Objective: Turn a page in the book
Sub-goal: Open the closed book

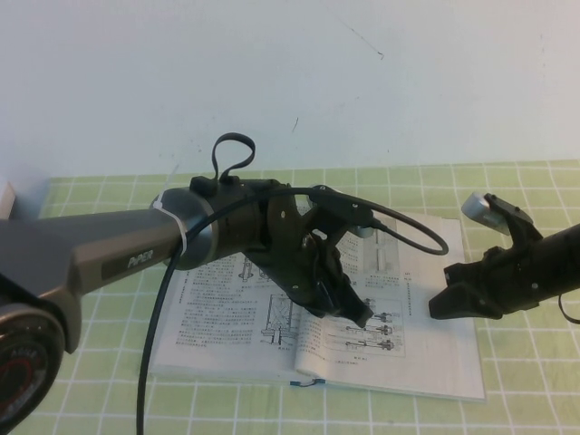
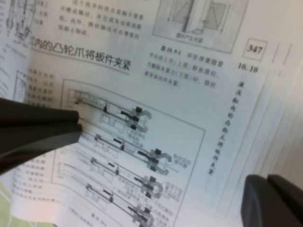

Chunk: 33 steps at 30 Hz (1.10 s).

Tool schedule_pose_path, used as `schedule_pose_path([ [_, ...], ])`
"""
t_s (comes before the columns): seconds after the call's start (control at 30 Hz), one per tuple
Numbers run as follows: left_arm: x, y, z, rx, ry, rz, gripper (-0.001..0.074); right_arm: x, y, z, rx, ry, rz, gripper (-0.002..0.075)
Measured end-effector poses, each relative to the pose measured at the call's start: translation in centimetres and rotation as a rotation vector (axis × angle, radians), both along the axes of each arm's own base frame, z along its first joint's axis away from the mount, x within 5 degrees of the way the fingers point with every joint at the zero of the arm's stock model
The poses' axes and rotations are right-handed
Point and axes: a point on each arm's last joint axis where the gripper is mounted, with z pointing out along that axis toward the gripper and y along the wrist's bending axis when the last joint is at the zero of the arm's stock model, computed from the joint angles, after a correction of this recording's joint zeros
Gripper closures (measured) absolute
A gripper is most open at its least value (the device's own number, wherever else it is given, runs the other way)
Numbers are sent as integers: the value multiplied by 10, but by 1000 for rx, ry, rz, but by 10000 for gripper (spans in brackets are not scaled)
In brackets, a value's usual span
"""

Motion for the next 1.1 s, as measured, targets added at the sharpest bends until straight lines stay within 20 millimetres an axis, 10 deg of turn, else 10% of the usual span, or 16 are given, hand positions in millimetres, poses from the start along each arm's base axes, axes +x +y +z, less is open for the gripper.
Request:
schedule_pose_path([
  [0.67,0,3,9,-5,-1,65,740,0,-1,-9,-5,66,-32,728],
  [1.1,20,52,26,259,-139,253,739,0,-2,-10,-6,75,-39,728],
])
